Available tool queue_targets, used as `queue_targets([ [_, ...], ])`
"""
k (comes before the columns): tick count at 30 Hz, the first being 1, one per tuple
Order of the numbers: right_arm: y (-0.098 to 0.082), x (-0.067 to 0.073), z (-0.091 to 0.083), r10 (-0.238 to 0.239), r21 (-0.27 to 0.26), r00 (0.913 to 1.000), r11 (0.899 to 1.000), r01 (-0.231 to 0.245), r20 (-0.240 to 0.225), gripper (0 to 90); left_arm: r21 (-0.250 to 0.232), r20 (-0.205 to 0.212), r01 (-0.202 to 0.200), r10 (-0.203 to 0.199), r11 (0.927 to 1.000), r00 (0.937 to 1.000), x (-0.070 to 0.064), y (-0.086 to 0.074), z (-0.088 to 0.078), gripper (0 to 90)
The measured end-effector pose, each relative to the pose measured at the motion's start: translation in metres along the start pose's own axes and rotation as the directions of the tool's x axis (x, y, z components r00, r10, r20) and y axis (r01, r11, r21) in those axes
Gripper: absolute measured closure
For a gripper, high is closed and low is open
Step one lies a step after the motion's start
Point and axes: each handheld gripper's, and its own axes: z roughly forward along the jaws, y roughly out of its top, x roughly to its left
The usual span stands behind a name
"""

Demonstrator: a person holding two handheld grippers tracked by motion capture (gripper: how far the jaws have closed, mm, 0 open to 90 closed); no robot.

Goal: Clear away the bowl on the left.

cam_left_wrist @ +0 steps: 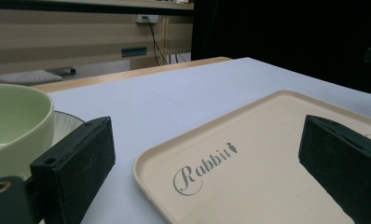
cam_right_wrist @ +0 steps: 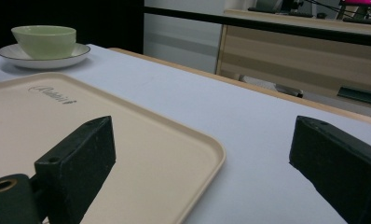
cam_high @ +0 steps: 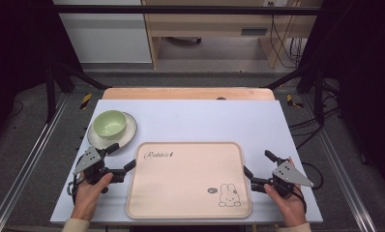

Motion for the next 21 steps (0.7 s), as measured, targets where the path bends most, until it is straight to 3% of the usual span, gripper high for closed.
queue_targets([
  [5, 0.001, 0.001, -0.002, -0.002, 0.002, 1.0000, 1.000, 0.002, 0.008, 6.8, 0.011, -0.013, 0.012, -0.012, 0.9999, 0.9998, 0.002, 0.004, 0.000, 3.6],
  [8, 0.001, 0.001, -0.003, 0.003, 0.001, 0.9999, 1.000, -0.003, 0.012, 6.8, 0.064, -0.044, -0.008, 0.010, 0.9979, 0.9990, 0.008, 0.007, 0.002, 3.7],
  [13, 0.001, 0.001, -0.003, -0.001, 0.001, 1.0000, 1.000, 0.001, 0.009, 6.8, 0.111, -0.095, 0.012, -0.001, 0.9938, 0.9955, 0.024, 0.010, 0.002, 4.1],
  [21, 0.002, 0.001, -0.003, 0.000, -0.002, 0.9999, 1.000, 0.000, 0.014, 6.7, 0.204, -0.162, -0.015, 0.049, 0.9789, 0.9856, 0.044, 0.023, -0.002, 4.5],
])
